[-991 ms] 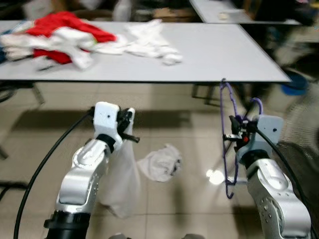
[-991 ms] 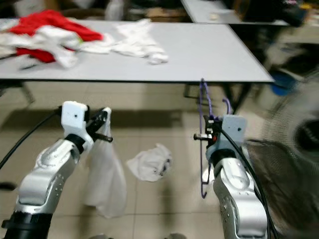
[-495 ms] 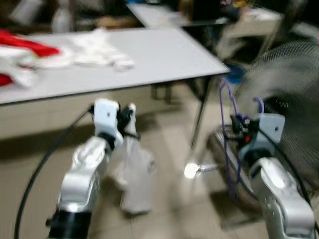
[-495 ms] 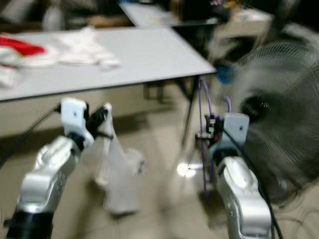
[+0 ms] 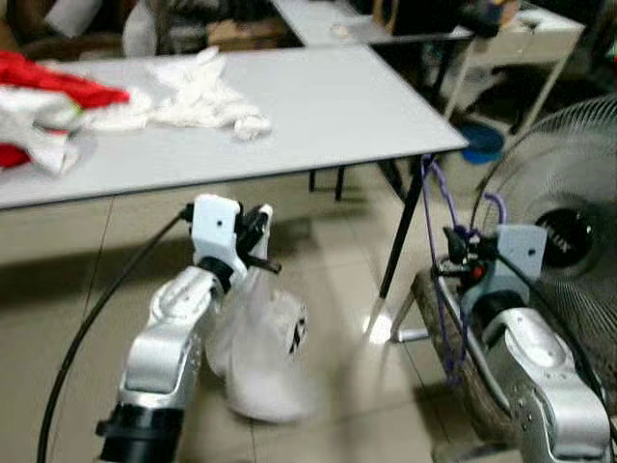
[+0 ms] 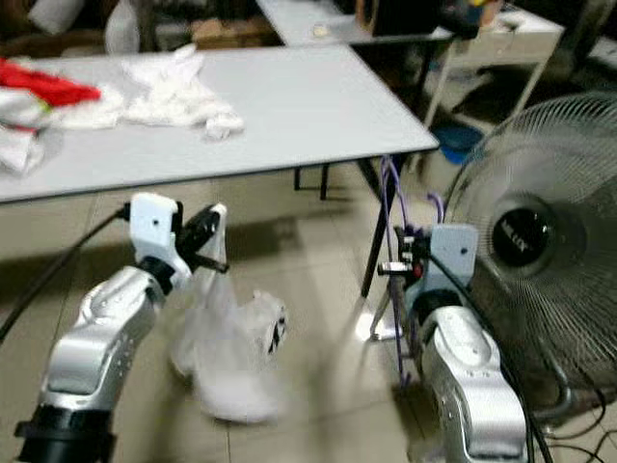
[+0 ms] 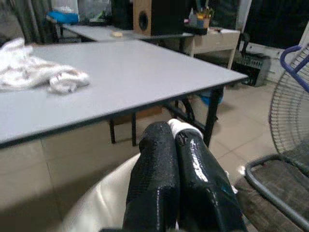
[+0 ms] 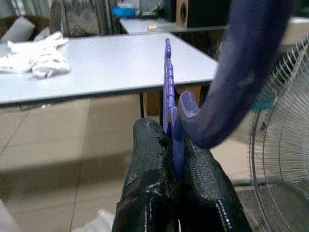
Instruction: Hang hanger
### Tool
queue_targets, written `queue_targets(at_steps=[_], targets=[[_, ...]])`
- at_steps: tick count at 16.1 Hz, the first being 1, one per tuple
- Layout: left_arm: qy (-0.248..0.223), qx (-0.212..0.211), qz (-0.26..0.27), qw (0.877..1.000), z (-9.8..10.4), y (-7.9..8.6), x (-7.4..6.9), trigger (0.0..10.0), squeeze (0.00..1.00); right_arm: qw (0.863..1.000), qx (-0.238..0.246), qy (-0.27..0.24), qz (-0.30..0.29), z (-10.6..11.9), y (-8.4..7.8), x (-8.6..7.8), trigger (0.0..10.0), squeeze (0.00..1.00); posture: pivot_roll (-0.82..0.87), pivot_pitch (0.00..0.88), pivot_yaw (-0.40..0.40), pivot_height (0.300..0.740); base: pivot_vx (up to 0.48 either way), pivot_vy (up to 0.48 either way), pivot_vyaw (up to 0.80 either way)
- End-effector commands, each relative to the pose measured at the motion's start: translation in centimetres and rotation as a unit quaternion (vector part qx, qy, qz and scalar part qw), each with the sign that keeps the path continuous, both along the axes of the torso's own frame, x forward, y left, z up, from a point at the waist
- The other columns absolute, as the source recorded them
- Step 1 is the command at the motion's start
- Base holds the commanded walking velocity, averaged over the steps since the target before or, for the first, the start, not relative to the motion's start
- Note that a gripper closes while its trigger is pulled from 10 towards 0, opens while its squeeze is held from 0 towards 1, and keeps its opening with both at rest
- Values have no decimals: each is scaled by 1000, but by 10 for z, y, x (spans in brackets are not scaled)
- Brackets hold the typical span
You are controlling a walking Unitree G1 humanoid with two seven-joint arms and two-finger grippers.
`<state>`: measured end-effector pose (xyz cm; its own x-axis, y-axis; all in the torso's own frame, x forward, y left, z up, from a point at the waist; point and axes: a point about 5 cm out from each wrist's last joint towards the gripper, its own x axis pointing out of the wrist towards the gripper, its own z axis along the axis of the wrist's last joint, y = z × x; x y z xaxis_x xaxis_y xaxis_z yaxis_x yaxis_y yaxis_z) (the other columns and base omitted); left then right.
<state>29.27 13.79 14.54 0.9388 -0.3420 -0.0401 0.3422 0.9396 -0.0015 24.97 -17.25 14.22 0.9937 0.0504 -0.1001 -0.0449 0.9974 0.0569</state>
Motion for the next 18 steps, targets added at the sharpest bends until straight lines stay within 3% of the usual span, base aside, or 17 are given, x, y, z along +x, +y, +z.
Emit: queue_targets(at_steps=[1,18], targets=[[-11,1,3,1000,5,3,2,10000,0,1000,-1,-6,6,2,4,0,10000,0,-169,0,-7,740,334,0,-800],[-10,-3,9,1000,6,6,3,10000,0,1000,-13,-4,18,2,8,0,10000,0,-165,0,-8,740,391,0,-47]])
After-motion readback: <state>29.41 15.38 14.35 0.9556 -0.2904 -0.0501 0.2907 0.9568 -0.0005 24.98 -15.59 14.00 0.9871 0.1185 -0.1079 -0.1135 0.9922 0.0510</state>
